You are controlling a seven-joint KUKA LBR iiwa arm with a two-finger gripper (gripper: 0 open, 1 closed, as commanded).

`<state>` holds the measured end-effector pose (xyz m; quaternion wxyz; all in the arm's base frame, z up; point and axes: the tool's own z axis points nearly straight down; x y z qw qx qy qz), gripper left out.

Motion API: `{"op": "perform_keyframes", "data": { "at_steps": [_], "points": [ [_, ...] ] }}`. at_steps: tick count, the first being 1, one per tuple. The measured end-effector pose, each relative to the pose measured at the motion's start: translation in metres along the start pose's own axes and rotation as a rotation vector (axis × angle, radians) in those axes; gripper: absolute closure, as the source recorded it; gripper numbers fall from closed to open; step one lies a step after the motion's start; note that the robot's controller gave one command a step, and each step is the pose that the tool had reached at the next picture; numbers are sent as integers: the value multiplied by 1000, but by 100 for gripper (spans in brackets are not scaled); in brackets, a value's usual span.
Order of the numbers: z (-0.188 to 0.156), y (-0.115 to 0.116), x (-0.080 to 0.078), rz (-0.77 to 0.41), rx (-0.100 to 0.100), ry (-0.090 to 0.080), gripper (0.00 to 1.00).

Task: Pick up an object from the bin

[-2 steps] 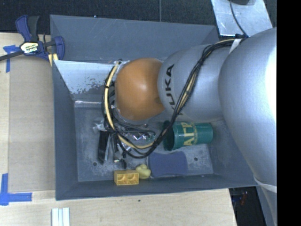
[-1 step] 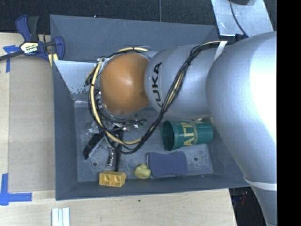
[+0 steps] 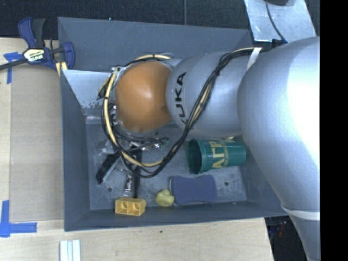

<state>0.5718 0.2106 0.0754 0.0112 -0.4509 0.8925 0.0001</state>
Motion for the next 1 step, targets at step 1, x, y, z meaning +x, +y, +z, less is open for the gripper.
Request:
{"op": "perform_keyframes", "data": {
  "at_steps": [1],
  "points": [
    [-30, 2, 3, 1, -6, 9, 100]
  ]
}}
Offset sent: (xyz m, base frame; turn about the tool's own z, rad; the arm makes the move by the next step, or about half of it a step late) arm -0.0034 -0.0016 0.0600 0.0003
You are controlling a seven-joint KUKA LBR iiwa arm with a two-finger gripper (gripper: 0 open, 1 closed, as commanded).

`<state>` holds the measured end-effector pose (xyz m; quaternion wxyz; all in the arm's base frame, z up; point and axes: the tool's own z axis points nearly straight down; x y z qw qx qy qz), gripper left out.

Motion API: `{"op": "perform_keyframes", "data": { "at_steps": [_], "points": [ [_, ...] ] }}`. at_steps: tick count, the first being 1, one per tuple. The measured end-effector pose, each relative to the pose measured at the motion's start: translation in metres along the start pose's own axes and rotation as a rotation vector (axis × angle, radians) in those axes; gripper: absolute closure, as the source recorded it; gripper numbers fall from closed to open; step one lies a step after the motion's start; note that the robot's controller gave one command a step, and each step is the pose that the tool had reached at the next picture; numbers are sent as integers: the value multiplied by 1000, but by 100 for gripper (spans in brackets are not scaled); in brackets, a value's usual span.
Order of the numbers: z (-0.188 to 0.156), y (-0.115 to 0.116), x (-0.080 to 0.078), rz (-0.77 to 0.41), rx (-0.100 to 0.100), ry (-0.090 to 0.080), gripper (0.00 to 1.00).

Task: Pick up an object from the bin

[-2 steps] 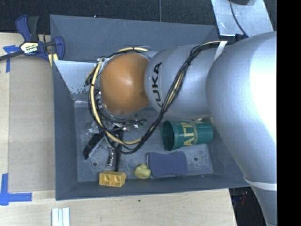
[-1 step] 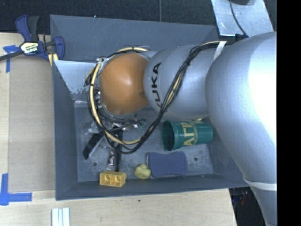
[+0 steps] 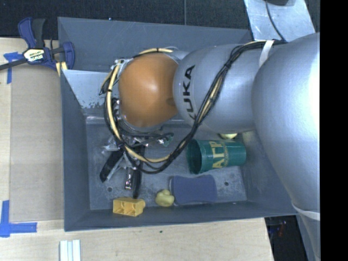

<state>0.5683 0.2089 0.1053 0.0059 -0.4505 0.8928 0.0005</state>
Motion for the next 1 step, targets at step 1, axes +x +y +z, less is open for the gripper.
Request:
{"op": "perform_keyframes", "data": {
  "at_steps": [1],
  "points": [
    [-32, -1, -1, 3, 4, -7, 100]
  ]
}}
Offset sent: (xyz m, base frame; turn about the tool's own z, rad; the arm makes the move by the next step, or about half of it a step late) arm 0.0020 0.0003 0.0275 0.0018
